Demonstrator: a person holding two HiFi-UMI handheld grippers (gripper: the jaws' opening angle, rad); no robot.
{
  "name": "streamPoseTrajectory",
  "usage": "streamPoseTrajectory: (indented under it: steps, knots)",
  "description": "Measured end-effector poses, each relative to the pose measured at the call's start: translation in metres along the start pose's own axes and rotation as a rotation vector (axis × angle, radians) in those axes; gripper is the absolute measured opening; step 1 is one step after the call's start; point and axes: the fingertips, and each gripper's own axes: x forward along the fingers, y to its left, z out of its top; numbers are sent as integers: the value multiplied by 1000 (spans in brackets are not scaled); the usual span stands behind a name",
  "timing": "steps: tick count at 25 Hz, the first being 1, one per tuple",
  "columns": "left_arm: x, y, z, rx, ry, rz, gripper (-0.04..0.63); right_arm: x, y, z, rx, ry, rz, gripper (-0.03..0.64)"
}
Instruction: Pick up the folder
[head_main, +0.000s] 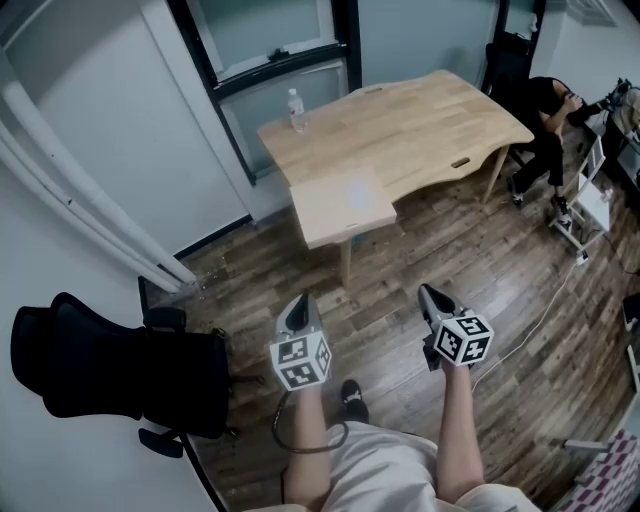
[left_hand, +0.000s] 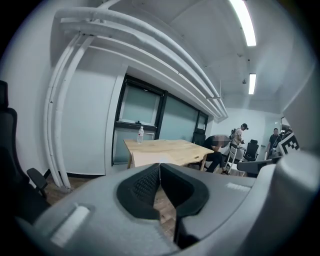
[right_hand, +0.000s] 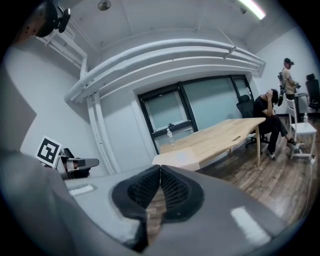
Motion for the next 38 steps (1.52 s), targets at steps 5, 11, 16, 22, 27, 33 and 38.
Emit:
streamPoseTrajectory:
  steps: [5,11,16,22,27,33,38]
  knots:
    - [34,23,2,0,25,-12,9,51,18,-3,-29,45,11,3]
    - [61,46,12,-22,30,-23,9,88,35,-1,-35,61,31,2]
    - [83,44,6,-21,58,-49,9,96,12,1,-6,56,-15,2]
    - [120,48,14,-13,55,-54,9,123,-13,11,14,42,-28,3]
    - [159,58,40,2,27,-35,9,165,-32,39,3,22,-11,3]
    - [210,73,81,10,-6,-17,9,226,-48,82,1,1,17,2]
    - [250,79,103,29,-3,-1,9,269,-65,103,7,18,33,2]
